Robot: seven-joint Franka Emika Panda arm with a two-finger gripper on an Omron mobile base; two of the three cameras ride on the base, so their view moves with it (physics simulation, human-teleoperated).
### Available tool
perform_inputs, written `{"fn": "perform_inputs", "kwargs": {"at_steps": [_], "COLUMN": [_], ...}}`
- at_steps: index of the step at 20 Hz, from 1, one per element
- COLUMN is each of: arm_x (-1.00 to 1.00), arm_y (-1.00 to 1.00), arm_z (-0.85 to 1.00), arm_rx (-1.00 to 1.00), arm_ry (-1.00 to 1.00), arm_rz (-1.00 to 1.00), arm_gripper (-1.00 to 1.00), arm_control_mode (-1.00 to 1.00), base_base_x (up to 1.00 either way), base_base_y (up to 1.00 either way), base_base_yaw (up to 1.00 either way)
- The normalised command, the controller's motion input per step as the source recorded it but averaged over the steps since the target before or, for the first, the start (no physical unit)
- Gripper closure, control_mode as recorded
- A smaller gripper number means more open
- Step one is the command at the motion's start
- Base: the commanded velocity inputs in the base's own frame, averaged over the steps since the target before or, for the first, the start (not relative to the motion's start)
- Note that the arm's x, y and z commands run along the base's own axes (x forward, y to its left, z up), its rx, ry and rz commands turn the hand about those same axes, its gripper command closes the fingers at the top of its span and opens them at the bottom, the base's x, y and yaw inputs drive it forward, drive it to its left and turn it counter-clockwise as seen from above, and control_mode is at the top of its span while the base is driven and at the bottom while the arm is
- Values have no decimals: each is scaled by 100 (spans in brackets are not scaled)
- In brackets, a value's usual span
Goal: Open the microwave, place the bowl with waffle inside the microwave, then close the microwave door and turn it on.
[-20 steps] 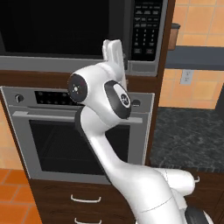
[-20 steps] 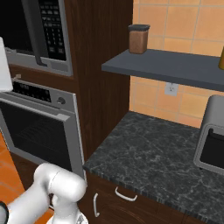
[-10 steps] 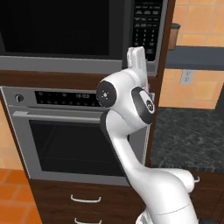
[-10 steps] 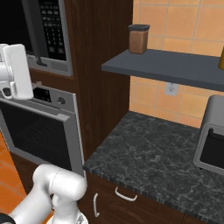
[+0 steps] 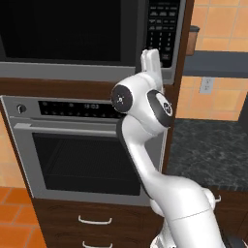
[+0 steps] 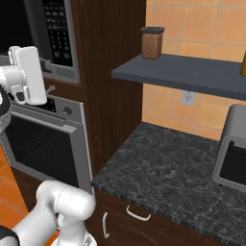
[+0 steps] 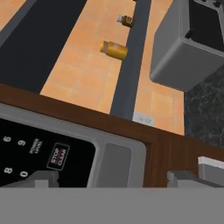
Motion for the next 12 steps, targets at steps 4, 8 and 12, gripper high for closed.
{"fn": "perform_inputs", "kwargs": {"at_steps": [4, 8, 12], "arm_x": [36, 44, 45], "arm_y": [0, 0, 0], "arm_z": [2, 0, 0], "arm_rx": [0, 0, 0], "arm_ry": [1, 1, 2], "arm_rz": [0, 0, 0], "arm_gripper": [-100, -100, -100], "arm_control_mode": [-100, -100, -100], "base_base_x": [0, 0, 0], "base_base_y": [0, 0, 0], "base_base_yaw": [0, 0, 0]}}
